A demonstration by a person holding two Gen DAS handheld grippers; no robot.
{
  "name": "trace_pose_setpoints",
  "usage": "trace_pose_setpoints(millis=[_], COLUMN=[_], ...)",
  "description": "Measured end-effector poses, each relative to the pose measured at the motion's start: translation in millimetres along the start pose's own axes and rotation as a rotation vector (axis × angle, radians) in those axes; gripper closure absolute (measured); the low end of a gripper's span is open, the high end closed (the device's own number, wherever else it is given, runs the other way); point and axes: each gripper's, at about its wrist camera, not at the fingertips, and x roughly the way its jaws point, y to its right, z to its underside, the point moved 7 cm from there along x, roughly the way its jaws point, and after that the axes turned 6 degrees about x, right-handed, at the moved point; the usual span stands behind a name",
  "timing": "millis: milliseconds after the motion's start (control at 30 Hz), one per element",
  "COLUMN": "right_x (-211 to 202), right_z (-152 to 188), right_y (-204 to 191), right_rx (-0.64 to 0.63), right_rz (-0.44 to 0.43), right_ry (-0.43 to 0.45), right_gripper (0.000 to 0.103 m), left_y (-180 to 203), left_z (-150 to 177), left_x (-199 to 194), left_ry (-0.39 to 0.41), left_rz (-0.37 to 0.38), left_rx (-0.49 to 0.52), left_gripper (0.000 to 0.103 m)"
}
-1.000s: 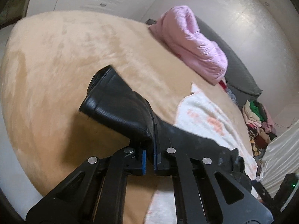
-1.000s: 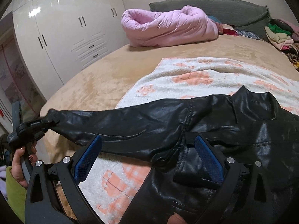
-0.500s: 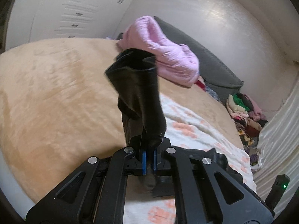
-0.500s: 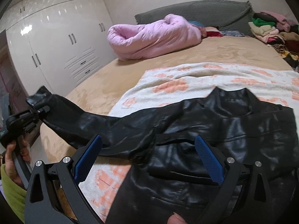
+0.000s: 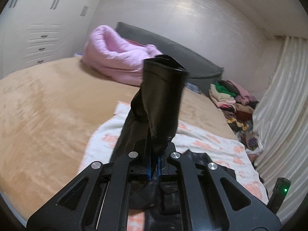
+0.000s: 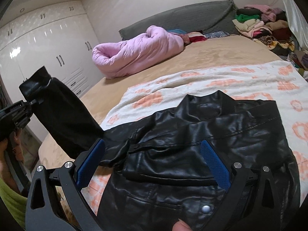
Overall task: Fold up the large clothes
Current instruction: 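Lift the sleeve with the left gripper and fold it across the jacket front, then release the sleeve and press it flat with the left gripper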
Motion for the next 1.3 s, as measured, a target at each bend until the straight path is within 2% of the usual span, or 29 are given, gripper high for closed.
trace_pose_setpoints(millis=[500, 633, 933, 1300], right_x=[-57, -73, -108, -130], right_z=[-16, -20, -22, -15], right_y=[94, 122, 179, 240], right_rx=[0.130, 0.185, 0.285, 0.412], right_rz=[0.061, 0.077, 0.123, 0.196], right_ry=[0.095, 0.128, 0.192, 0.236], right_gripper=[0.004, 0.004, 0.004, 0.004], left_y=[131, 174, 243, 269], left_z=[11, 21, 72, 148], left_x=[38, 42, 69, 121], left_ry=[-0.049, -0.049, -0.135, -0.282], left_rz=[0.183, 0.244, 0.355, 0.390], left_rx=[0.115, 0.174, 0.277, 0.352], left_gripper=[0.103, 0.103, 0.103, 0.103])
